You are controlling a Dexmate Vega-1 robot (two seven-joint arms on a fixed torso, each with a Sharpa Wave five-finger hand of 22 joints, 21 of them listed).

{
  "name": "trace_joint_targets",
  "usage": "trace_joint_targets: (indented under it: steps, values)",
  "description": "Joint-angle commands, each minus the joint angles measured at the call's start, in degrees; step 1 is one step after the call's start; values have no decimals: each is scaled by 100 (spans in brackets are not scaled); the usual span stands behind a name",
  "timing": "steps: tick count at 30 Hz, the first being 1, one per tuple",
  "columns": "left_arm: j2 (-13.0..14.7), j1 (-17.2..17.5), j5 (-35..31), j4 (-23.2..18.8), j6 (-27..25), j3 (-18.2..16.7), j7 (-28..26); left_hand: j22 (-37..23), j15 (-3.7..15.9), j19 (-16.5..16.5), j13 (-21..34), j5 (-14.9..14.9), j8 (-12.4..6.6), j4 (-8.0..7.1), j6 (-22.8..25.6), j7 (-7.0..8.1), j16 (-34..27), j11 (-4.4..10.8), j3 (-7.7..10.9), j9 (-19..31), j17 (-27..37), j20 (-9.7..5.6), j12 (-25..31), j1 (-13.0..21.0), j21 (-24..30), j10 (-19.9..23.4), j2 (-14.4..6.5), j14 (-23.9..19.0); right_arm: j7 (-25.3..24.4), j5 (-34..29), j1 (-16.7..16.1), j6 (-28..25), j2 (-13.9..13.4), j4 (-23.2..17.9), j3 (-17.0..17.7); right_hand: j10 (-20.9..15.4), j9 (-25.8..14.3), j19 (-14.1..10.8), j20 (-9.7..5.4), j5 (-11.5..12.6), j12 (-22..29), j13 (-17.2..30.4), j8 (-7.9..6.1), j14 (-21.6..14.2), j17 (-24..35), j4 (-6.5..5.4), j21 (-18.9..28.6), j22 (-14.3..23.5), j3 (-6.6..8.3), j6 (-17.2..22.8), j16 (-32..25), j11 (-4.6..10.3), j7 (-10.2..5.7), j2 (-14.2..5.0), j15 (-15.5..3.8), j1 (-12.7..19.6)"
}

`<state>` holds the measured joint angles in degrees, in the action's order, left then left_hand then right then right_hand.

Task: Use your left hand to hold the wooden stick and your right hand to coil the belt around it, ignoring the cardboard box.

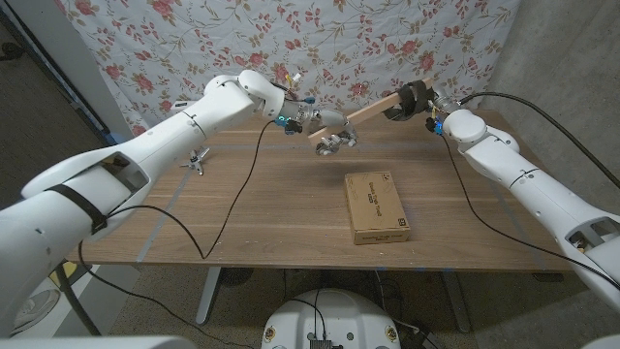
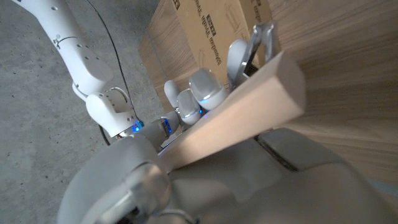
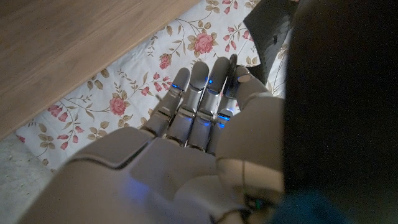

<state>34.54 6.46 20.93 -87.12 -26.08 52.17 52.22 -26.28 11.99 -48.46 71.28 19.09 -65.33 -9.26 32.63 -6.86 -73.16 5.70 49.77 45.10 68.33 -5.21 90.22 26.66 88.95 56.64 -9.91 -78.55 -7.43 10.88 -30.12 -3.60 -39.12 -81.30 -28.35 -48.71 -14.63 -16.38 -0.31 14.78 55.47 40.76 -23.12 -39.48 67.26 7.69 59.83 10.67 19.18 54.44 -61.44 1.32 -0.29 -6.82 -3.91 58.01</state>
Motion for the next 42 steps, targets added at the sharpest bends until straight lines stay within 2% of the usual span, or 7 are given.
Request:
trace_joint_targets:
  steps: [1,11,20,27,38,42]
  values:
    - [105,-313,-276,-109,-402,369,531,-2,-9,-101,2,-5,-13,-6,101,-212,-29,8,42,12,17,-261,6,54,24,-31,-55,-15,-126,-85,-94,-68,-71,-300,81,17,-1218,15,-10,46,-12,4,-44,31,-3,-38,33,-7,-3,461,26,13,-24,-294,-713,253]
    - [63,-332,-355,-49,-434,418,546,19,-9,-100,1,-15,-10,-3,82,-226,-12,8,50,22,19,-263,6,67,18,-56,-56,-21,-203,-87,-220,-124,-150,-535,174,17,-1225,31,-12,44,-24,-16,-37,25,2,-43,52,-10,-12,453,30,12,-23,-296,-713,254]
    - [145,-227,-442,-116,-557,315,191,-3,-11,-94,0,-24,-11,-3,88,-222,42,-3,55,22,-25,-267,7,78,40,-43,-56,-15,-329,-166,-312,-85,-236,-893,290,12,-1234,36,-15,44,-13,-2,-42,23,14,-45,70,-12,-14,466,33,17,-23,-300,-718,258]
    - [199,-214,-556,-167,-837,311,-90,9,-11,-113,0,-36,-7,-2,96,-214,65,-14,61,16,-35,-268,10,89,37,-30,-55,-40,-397,-158,-390,280,-234,-1122,449,19,-1237,29,-17,48,-23,-14,-38,11,11,-47,87,-14,-6,462,57,43,-45,-296,-719,257]
    - [92,-217,-585,-27,-745,301,-239,23,-11,-129,-1,-49,-1,-3,100,-220,55,2,65,11,-5,-275,8,101,34,-23,-53,-68,-489,-298,-429,688,-211,-1544,636,15,-1251,38,-38,56,-8,9,-38,-15,44,-57,103,-17,7,455,91,52,-53,-284,-741,237]
    - [119,-107,-568,-141,-764,160,-540,12,-11,-121,-1,-51,10,-3,99,-224,49,2,66,-5,4,-275,6,103,38,-21,-52,-79,-492,-367,-485,766,-242,-1741,693,-2,-1231,33,-39,58,-9,-2,-35,-34,38,-59,110,-18,10,484,105,62,-55,-281,-741,230]
